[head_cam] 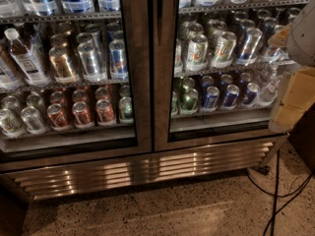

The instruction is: Open left fridge door

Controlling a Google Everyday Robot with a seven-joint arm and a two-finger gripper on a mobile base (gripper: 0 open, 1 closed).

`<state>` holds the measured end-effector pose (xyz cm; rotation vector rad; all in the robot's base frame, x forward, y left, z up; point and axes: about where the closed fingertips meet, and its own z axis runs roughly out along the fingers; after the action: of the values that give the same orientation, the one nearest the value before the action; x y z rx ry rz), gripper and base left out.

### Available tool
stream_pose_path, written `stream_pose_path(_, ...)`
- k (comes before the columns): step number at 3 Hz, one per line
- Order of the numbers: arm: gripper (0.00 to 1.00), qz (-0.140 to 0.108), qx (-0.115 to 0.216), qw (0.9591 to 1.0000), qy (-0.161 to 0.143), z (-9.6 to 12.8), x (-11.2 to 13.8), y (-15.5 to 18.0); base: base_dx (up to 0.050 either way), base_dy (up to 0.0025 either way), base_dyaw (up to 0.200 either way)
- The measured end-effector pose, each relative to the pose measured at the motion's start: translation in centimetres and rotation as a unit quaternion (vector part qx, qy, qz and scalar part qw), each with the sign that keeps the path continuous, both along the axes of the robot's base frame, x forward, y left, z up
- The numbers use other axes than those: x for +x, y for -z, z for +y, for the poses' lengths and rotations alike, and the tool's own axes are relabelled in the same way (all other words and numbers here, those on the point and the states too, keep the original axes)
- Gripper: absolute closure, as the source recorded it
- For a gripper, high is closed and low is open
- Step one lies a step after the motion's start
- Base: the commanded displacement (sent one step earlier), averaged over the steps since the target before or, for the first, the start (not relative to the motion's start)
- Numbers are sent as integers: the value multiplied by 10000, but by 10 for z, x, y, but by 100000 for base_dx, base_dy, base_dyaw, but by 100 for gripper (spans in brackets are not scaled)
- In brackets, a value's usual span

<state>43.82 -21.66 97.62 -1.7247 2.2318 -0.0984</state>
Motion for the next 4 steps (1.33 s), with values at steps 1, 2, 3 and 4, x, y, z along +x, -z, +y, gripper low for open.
stream_pose_path(1,0,-1,0,10000,0,0,0,0,4843,3,-100)
stream_pose_path(2,0,4,1,10000,14,1,2,1,0,0,0)
stream_pose_path(3,0,100,-5,9999,-34,12,9,16,0,0,0)
stream_pose_path(4,0,206,-182,9992,-307,56,13,43,0,0,0)
